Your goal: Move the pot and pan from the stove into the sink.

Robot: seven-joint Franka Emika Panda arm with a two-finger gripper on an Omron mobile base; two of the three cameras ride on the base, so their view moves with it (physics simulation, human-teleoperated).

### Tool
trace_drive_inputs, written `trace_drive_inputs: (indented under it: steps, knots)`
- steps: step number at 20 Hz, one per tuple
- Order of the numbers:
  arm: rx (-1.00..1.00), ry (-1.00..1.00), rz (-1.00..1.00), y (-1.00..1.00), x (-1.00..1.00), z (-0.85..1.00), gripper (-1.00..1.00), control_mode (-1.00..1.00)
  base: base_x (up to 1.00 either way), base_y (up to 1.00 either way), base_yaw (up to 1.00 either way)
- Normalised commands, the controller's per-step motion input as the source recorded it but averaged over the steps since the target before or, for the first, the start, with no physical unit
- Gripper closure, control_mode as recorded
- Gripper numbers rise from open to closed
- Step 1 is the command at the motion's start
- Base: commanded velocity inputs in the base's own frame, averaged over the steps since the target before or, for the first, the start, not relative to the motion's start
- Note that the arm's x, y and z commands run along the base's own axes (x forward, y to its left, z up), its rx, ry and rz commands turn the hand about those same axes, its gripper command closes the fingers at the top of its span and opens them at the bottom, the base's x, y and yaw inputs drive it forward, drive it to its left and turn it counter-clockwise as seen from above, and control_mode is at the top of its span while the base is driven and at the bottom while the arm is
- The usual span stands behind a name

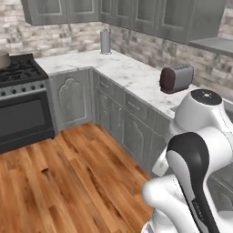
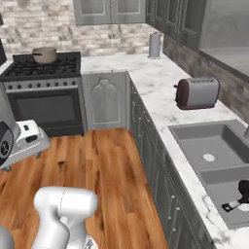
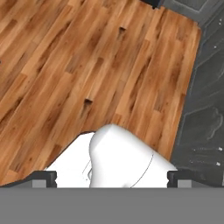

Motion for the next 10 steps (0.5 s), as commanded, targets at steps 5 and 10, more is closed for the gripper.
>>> trace_drive_inputs:
  steps: [5, 10]
  knots:
    - [0.0, 0.0, 0.0, 0.0, 0.0, 0.0, -1.0, 1.0, -0.21, 0.18, 0.35]
    - [0.0, 0.0, 0.0, 0.0, 0.0, 0.0, -1.0, 1.0, -0.37, 0.03, 0.21]
